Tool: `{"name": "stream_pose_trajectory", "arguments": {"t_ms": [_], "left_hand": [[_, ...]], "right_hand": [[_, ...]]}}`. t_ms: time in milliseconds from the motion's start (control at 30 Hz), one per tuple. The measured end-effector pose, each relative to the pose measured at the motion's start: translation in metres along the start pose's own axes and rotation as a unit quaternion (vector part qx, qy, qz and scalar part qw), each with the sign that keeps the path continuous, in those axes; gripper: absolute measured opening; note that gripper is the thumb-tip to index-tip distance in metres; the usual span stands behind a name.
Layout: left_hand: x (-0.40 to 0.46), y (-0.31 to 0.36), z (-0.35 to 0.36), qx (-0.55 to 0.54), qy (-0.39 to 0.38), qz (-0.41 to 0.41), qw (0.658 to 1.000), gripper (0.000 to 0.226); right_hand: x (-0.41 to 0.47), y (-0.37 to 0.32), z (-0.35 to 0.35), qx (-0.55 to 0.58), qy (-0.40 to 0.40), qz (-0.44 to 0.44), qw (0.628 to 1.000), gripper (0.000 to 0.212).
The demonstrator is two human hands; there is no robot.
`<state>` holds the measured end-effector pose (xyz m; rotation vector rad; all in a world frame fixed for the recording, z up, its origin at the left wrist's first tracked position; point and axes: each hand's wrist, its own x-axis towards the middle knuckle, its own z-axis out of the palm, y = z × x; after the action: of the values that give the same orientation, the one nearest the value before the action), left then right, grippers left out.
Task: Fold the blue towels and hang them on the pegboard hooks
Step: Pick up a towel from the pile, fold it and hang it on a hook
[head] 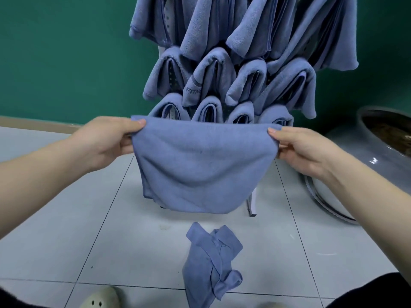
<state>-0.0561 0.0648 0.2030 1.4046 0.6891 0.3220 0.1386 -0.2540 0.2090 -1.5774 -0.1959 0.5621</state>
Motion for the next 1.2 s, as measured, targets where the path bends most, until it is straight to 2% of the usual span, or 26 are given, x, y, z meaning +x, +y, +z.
{"name": "stream_pose_trajectory", "arguments": {"t_ms": [67,133,267,400,467,633,700,800,867,1000,1100,1200], "left_hand": [[0.002,-0.006,-0.002,0.03,-0.019,-0.056,0.998,0.013],[0.003,-0.008,-0.002,0.052,-0.011,-0.073,0.996,0.015],[0.001,-0.006,0.01,0.059,0.049,-0.041,0.996,0.002],[-0.011,-0.005,0.033,0.048,0.076,-0.002,0.996,0.021],[-0.019,-0.006,0.045,0.042,0.064,0.011,0.997,0.026],[-0.033,-0.012,0.067,0.061,0.027,0.05,0.997,0.022],[-0.038,-0.015,0.073,0.078,0.007,0.069,0.995,0.025],[-0.046,-0.022,0.082,0.121,-0.036,0.104,0.987,0.031],[-0.052,-0.026,0.089,0.145,-0.054,0.122,0.98,0.025],[-0.06,-0.031,0.097,0.135,-0.067,0.123,0.981,0.024],[-0.063,-0.033,0.096,0.125,-0.092,0.128,0.98,0.033],[-0.064,-0.031,0.096,0.09,-0.108,0.135,0.981,0.041]], "right_hand": [[0.002,0.006,0.002,-0.011,0.013,0.038,0.999,0.012],[0.002,0.01,0.006,-0.013,0.033,0.068,0.997,0.004],[0.0,0.011,0.018,-0.007,0.06,0.077,0.995,0.013],[-0.012,0.013,0.044,0.012,0.074,0.072,0.995,0.017],[-0.022,0.015,0.061,0.022,0.073,0.063,0.995,0.016],[-0.046,0.025,0.092,0.023,0.047,0.016,0.998,0.019],[-0.05,0.03,0.104,0.006,0.03,-0.02,0.999,0.02],[-0.053,0.038,0.119,-0.048,0.021,-0.077,0.996,0.033],[-0.055,0.043,0.126,-0.071,0.022,-0.098,0.992,0.034],[-0.057,0.045,0.131,-0.086,0.021,-0.12,0.989,0.028],[-0.058,0.043,0.13,-0.108,0.024,-0.132,0.985,0.039],[-0.059,0.038,0.129,-0.12,0.029,-0.157,0.98,0.028]]}}
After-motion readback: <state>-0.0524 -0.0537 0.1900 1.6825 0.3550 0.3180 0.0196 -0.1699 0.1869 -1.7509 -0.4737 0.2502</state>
